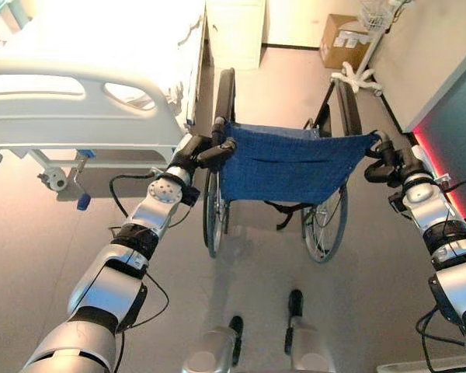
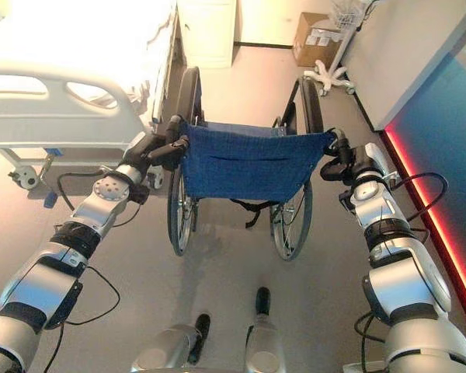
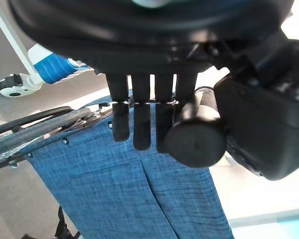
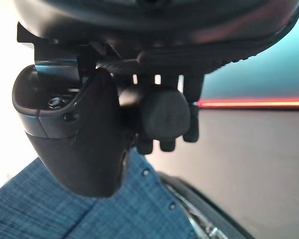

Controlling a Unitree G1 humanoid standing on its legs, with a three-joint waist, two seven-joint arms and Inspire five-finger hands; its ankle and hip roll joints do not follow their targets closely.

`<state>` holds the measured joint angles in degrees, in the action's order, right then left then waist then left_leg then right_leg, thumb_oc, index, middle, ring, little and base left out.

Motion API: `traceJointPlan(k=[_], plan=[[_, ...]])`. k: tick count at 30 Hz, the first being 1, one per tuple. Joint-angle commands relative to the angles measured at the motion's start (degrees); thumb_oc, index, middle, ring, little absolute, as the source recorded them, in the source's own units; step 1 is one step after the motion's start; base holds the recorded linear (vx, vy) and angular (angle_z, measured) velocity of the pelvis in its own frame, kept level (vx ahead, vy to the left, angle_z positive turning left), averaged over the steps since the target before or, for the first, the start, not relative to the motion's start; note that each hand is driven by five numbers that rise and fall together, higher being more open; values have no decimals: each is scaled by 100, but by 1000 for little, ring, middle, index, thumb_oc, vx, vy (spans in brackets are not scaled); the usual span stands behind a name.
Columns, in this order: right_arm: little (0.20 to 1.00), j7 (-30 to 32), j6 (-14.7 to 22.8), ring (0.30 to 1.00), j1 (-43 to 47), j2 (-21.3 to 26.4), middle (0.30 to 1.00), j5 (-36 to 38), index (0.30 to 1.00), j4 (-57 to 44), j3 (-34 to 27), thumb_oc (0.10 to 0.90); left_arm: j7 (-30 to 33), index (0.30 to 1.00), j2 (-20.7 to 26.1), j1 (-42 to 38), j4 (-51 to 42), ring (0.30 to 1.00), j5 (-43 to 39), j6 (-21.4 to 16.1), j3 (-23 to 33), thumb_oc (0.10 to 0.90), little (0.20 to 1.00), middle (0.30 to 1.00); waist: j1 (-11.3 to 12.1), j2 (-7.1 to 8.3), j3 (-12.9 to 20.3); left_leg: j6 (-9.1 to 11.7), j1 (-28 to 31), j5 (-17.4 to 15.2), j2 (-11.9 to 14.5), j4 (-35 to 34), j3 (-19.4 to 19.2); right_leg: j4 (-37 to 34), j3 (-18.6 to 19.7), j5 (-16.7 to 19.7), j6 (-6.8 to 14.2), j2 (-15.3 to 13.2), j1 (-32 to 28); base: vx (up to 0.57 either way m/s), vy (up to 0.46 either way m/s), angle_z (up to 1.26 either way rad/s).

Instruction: Push the wheelchair next to the bed

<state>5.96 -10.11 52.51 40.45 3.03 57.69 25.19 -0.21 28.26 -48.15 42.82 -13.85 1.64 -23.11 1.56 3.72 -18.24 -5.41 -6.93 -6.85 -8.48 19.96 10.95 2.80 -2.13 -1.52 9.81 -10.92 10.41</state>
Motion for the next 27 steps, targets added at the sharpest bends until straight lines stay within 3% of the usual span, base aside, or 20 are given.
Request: traceJointPlan(k=[1,3,4,5,7,15,18,19,20,22,23,24,25,26,27], plan=[[300,-515,1191,300,837,-519,300,19,300,-1008,845,400,164,300,-157,405,26,300,529,-67,-724,400,300,300,153,133,189,292,325,-912,476,20,-195,199,204,865,12,8,271,493,-497,58],[300,-625,1227,300,843,-507,300,60,300,-1028,864,400,269,300,-157,418,33,300,274,4,-747,400,300,300,116,121,218,453,466,-876,873,-10,-234,841,-53,648,-62,16,422,372,-344,57],[300,-626,1227,300,843,-508,300,62,300,-1033,868,400,271,300,-157,417,32,300,274,9,-747,400,300,300,112,119,218,468,478,-865,903,-20,-245,866,-78,630,-72,18,424,361,-313,71],[300,-719,1242,300,846,-477,300,40,300,-1100,863,400,315,300,-173,442,5,300,347,37,-744,400,300,300,85,128,201,611,592,-641,1248,-165,-514,949,-405,512,-182,-30,352,351,-272,59],[300,-775,1319,300,868,-371,300,0,300,-1098,894,400,420,300,-229,488,-39,300,367,-52,-758,400,300,300,2,49,201,737,738,-278,1548,-443,-703,1028,-597,363,-307,45,319,385,-276,53],[300,-639,1376,300,744,-302,300,14,300,-1306,912,400,541,300,-200,568,-80,300,-28,-189,-536,400,300,300,-132,-247,279,1006,1108,663,1809,-936,-627,1138,-909,-50,-666,323,190,254,-204,23],[300,-663,1361,300,670,-294,300,98,300,-1351,891,400,522,300,-214,682,-16,300,-127,-209,-448,400,300,300,-252,-281,424,1129,1295,1200,1997,-682,-712,1107,-1025,-122,-810,422,168,204,-174,2],[300,-657,1370,300,569,-299,300,162,300,-1311,873,400,525,300,-246,775,57,300,-148,-277,-406,400,300,300,-259,-218,497,1176,1169,1595,2059,-46,-849,997,-1185,-201,-961,472,-60,246,-247,8],[300,-640,1341,300,546,-305,300,204,300,-1309,868,400,517,300,-253,789,72,300,-152,-286,-395,400,300,300,-253,-200,505,1175,1112,1639,2060,48,-870,971,-1211,-209,-982,476,-107,344,-345,9],[300,-524,989,300,369,-438,300,484,300,-1296,794,400,468,300,-293,840,73,300,12,-244,-323,400,300,300,13,-57,294,899,66,1260,1452,817,-956,788,-1095,-285,-1046,589,-757,396,-298,7],[300,-516,975,300,364,-451,300,490,300,-1287,789,400,469,300,-292,840,75,300,21,-250,-324,400,300,300,29,-47,287,877,-19,1246,1397,824,-968,772,-1083,-279,-1044,593,-784,484,-214,-8],[300,-487,845,300,323,-648,300,530,300,-1141,740,400,555,300,-291,899,21,300,77,-258,-326,400,300,300,257,-78,82,745,-526,1014,1020,826,-1219,737,-999,-374,-1038,744,-1199,451,-127,-34],[300,-481,796,300,298,-761,300,478,300,-1094,711,400,608,300,-266,917,-20,300,88,-227,-327,400,300,300,367,-141,-4,729,-715,1018,834,631,-1373,745,-977,-444,-1036,857,-1379,491,-128,-51],[300,-460,762,300,291,-797,300,472,300,-1086,702,400,620,300,-255,917,-31,300,100,-225,-328,400,300,300,401,-162,-17,729,-778,1052,781,543,-1416,740,-970,-450,-1037,892,-1414,473,-86,-62],[300,-417,665,300,226,-890,300,492,300,-1142,708,400,672,300,-173,937,-53,300,38,-212,-353,400,300,300,539,-290,-69,765,-1146,1327,633,212,-1564,759,-903,-527,-1066,1105,-1606,536,-66,-52]])
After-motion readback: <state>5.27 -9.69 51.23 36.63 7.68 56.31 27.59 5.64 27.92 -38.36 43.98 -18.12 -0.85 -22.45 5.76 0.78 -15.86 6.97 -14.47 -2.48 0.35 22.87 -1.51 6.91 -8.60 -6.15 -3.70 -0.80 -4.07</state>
